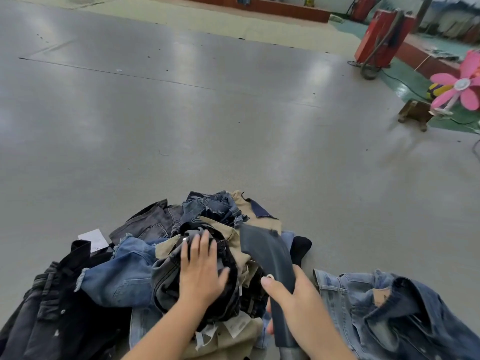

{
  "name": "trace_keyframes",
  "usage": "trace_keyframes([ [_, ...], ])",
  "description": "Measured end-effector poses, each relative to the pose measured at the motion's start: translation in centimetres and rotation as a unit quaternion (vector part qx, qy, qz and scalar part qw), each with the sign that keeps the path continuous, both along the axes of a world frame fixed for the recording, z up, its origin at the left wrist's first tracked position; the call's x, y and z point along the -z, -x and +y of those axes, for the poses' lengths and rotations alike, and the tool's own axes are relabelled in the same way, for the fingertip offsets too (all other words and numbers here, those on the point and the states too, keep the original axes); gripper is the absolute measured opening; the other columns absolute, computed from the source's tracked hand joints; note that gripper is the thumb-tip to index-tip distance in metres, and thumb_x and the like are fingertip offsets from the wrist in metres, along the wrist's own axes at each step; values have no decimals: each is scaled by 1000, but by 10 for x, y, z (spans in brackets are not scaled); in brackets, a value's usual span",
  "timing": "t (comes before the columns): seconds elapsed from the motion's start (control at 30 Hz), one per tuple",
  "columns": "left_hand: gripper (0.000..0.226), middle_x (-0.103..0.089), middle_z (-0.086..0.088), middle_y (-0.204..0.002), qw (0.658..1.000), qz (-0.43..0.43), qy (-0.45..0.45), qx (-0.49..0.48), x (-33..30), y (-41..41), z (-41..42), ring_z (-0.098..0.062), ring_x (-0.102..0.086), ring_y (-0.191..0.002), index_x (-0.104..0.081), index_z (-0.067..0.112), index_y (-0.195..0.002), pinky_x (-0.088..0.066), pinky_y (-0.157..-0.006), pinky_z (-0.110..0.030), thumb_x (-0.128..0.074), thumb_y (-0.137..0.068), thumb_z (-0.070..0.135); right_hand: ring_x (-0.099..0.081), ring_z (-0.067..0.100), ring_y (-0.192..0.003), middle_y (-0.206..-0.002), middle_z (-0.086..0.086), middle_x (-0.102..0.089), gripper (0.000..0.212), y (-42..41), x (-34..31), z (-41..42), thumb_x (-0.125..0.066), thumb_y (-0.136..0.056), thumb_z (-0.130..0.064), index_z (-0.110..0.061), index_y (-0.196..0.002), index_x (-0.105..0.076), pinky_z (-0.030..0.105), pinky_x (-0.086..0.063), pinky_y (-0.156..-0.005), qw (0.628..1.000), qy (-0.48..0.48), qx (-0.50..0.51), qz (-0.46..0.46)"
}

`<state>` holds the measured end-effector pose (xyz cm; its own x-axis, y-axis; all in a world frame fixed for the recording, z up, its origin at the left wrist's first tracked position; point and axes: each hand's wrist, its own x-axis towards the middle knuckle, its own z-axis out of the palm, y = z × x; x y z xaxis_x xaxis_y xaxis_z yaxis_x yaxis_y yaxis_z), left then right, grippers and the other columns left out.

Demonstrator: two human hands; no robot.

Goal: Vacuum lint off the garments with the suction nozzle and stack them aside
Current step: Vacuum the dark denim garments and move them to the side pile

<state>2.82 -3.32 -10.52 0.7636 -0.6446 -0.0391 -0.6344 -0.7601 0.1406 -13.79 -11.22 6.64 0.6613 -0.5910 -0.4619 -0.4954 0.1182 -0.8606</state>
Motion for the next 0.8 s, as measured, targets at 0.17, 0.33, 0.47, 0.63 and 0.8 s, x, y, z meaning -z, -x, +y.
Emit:
trace_keyframes([
  [0.17, 119, -10, -6, -157, 935, 266, -93, -218, 13, 7, -22, -27, -9, -145, -28, 14, -145, -27, -103, -60, -38, -58, 94, -62, 8, -57, -70, -2, -65, 20, -6, 4, 7, -66, -85, -30, -31, -101, -54, 14, -45, -56, 999, 30, -3, 16],
  [0.33, 52, -17, -6, -137, 938, 254, -127, -198, 23, -1, -13, -28, -29, -128, -49, 29, -119, -36, -99, -53, -57, -77, 59, -58, -6, -85, -97, -14, -62, 25, -12, 5, 6, -65, -84, -34, -38, -100, -46, 7, -40, -65, 997, 67, -8, 30],
  [0.47, 24, -49, -8, -90, 884, 430, 100, -156, -1, -2, -12, -22, -51, -80, -46, 19, -59, -47, -78, -32, -59, -79, 20, -61, 8, -74, -87, -7, -63, 26, -15, 5, 7, -65, -84, -31, -34, -105, -50, 22, -50, -70, 999, 41, -17, 12],
  [0.63, 29, -68, -14, -75, 468, 678, 515, -236, -49, -23, 36, -27, -65, -60, -73, 5, -77, -56, -55, -34, -46, -65, 3, -58, 11, -50, -65, 2, -60, 18, -8, -6, 10, -64, -85, -24, -28, -100, -54, 19, -47, -49, 999, 15, -2, -46],
  [0.8, 40, -62, -30, -118, 374, 669, 544, -343, -27, -33, 77, -44, -52, -115, -56, -15, -119, -37, -106, -47, -34, -104, 15, -57, 22, -48, -58, 0, -59, 17, -1, -11, 9, -62, -88, -23, -23, -104, -55, 24, -48, -48, 996, -2, 18, -87],
])
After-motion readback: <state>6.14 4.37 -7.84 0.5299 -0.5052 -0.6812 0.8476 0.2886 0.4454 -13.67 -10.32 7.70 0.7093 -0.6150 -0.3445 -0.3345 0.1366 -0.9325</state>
